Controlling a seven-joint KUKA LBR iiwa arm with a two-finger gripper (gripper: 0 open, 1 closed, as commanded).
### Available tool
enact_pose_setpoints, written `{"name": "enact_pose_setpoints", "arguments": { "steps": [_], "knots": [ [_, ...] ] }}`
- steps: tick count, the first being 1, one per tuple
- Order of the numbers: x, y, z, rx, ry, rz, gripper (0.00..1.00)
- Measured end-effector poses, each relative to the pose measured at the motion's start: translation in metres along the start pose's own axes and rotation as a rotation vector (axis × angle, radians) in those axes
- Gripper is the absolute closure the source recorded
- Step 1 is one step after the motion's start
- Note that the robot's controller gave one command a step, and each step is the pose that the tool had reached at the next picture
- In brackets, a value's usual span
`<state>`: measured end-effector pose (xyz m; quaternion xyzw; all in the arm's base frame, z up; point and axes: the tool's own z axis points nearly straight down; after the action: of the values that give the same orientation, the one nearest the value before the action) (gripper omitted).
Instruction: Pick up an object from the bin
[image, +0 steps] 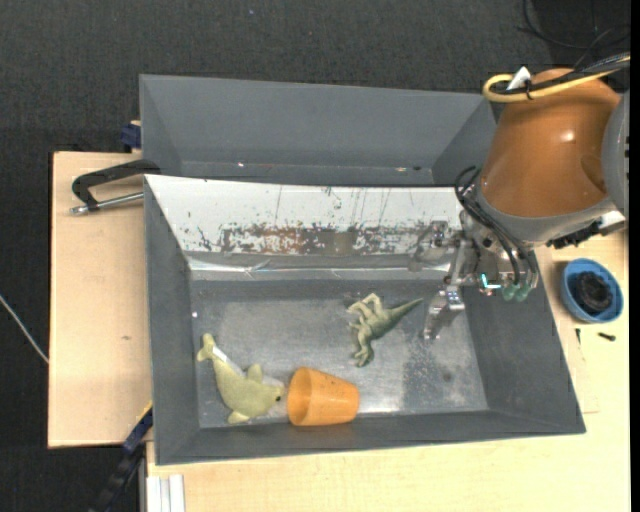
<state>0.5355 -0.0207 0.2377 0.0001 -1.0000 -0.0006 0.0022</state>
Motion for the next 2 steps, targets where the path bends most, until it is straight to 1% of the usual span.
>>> {"name": "enact_pose_setpoints", "arguments": {
  "steps": [1,2],
  "knots": [
    [-0.0263,0.0195,0.1356,-0.002,-0.022,0.086,0.00],
    [-0.0216,0.0195,0.1376,-0.001,-0.006,0.085,1.00]
  ]
}}
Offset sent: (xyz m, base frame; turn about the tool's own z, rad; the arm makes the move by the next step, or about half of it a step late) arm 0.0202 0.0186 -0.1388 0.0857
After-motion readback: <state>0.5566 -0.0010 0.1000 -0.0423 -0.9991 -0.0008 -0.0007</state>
